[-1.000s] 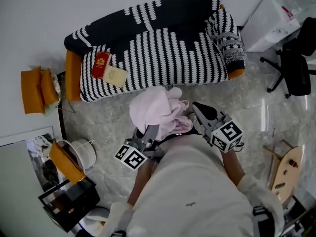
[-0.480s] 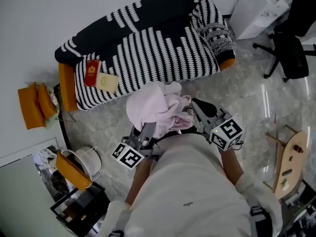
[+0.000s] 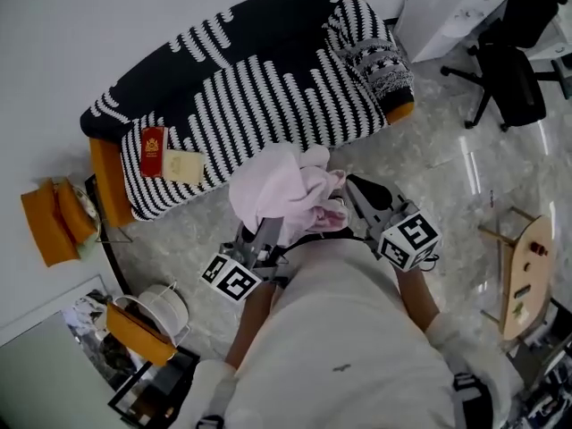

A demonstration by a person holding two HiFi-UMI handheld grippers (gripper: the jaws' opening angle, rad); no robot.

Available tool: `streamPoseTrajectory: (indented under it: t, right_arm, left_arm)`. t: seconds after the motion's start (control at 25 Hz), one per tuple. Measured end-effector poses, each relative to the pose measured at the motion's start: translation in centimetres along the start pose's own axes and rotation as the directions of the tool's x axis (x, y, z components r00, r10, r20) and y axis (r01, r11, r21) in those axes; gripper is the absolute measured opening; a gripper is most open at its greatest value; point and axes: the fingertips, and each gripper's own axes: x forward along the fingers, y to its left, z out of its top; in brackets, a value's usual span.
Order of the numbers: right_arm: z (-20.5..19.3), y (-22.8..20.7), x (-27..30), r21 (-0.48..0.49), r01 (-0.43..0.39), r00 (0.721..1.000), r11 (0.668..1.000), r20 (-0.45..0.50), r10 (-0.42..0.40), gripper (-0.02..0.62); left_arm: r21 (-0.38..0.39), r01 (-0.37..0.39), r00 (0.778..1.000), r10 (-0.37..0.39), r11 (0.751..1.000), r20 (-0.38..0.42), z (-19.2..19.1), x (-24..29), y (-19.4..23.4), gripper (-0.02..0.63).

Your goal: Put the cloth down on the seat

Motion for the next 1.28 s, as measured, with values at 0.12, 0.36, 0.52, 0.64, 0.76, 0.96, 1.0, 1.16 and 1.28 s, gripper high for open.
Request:
streamPoseTrajectory:
  t: [0.12,0.36,0.52,0.64,0.76,0.96,1.0,1.16,1.28]
  right_arm:
    - [1.6,-0.2,2.3,-0.008,0.014,1.000,1.000,0.002,-0.014,0.009]
    - [4.7,0.1,8.6,-0.018,0.016,1.000,1.000,0.014,-0.016,0.009]
    - [6.4,0.7,12.7,-0.026,0.010,1.000,1.000,0.016,-0.009,0.009]
    - [7.2,0.9,15.3,-0.028,0.021,1.000,0.999,0.011,-0.020,0.009]
    - [7.7,0.9,17.4,-0.024,0.039,0.999,0.999,0.000,-0.039,0.009]
    - [8.0,0.8,20.5,-0.018,0.066,0.998,0.998,-0.019,-0.066,0.009]
    - [8.0,0.9,21.1,-0.017,0.075,0.997,0.997,-0.020,-0.075,0.009]
    - [7.6,1.1,22.9,-0.009,0.100,0.995,0.995,-0.029,-0.100,0.009]
    - [7.5,1.2,24.1,-0.001,0.105,0.994,0.994,-0.037,-0.105,0.009]
  left_arm:
    - [0.005,0.014,1.000,-0.014,1.000,-0.012,2.1,1.5,1.2,0.153]
    - [0.028,0.048,0.998,-0.047,0.998,-0.040,7.1,4.3,4.1,0.153]
    - [0.022,0.053,0.998,-0.052,0.998,-0.037,10.8,5.5,6.8,0.153]
    - [0.016,0.047,0.998,-0.047,0.999,-0.033,13.4,6.2,9.0,0.155]
    - [0.011,0.041,0.999,-0.041,0.999,-0.036,15.6,7.0,11.3,0.153]
    - [0.015,0.017,0.999,-0.016,1.000,-0.039,18.9,8.3,15.2,0.154]
    - [0.016,0.016,0.999,-0.015,1.000,-0.039,19.4,8.5,16.0,0.153]
    - [-0.009,0.020,0.999,-0.020,1.000,-0.043,20.6,9.1,18.8,0.153]
    - [-0.022,0.014,0.999,-0.015,1.000,-0.051,21.2,9.7,20.9,0.154]
